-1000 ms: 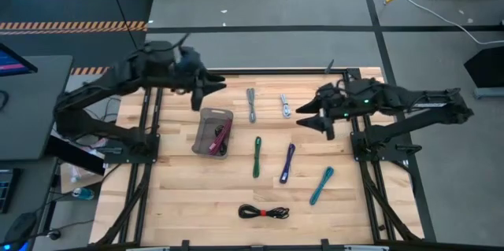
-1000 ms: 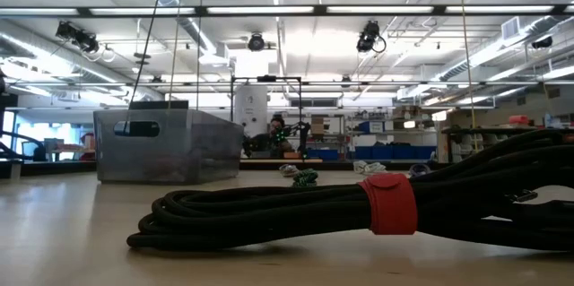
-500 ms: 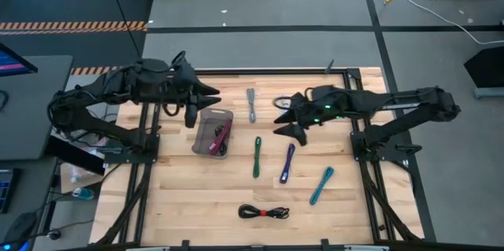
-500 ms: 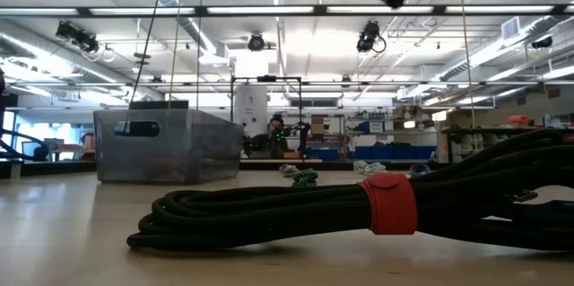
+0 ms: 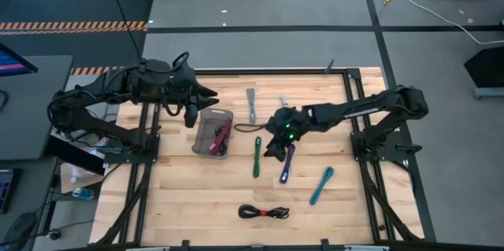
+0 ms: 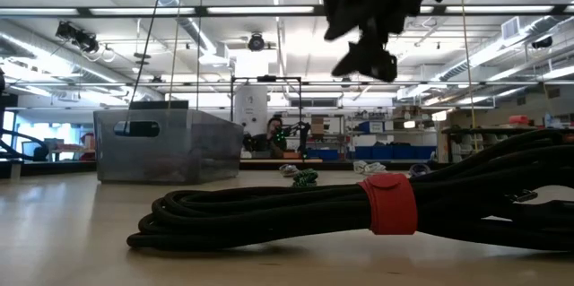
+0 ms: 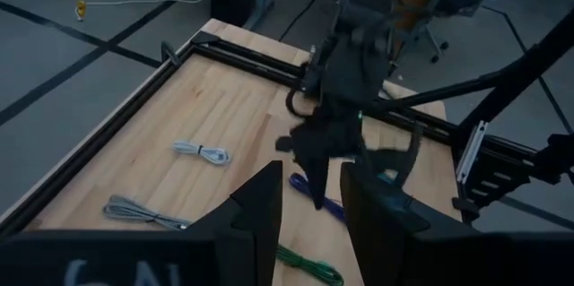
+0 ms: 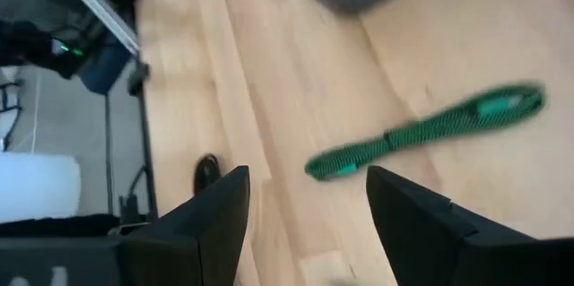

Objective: Pick and place USB-C Cables
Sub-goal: Put the blue USB cable into the black bin

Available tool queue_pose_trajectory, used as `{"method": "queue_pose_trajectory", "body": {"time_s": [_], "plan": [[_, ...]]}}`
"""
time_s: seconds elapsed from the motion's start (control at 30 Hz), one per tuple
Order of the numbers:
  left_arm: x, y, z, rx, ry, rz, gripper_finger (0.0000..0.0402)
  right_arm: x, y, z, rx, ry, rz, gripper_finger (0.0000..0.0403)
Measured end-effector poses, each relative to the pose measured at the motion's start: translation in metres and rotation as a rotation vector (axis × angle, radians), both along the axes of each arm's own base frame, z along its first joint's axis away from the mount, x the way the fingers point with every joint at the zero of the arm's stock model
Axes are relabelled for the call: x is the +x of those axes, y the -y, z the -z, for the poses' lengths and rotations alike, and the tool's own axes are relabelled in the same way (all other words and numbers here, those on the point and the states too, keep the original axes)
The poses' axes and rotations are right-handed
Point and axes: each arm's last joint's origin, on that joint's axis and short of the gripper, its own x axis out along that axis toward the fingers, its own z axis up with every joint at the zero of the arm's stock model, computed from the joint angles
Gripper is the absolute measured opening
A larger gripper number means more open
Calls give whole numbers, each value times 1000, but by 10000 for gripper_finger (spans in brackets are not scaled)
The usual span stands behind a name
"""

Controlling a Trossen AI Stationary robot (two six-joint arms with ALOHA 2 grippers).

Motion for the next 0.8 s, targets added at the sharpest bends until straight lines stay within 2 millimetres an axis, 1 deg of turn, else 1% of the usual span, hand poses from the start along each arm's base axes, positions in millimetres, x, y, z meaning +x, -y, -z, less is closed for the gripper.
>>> {"method": "queue_pose_trajectory", "body": {"time_s": [0.17,0.27,0.37,0.43,0.53,0.63,0.7,0.8], "plan": [[0,0,0,9,-7,4,121,5,-11,24,88,-136,-26,227],[-1,0,2,9,-19,4,121,-1,-19,36,140,-265,-59,225],[-1,0,3,8,-33,5,121,-13,-24,43,152,-415,-74,223],[-1,0,3,7,-39,5,121,-24,-27,44,153,-513,-79,221],[-1,0,4,9,-40,5,121,-40,-34,39,159,-636,-68,219],[-1,0,4,19,-41,10,121,-54,-44,32,163,-738,-26,219],[-1,0,4,20,-42,11,121,-62,-54,29,147,-782,27,219],[-1,0,3,20,-41,12,121,-70,-69,26,118,-834,180,218]]}}
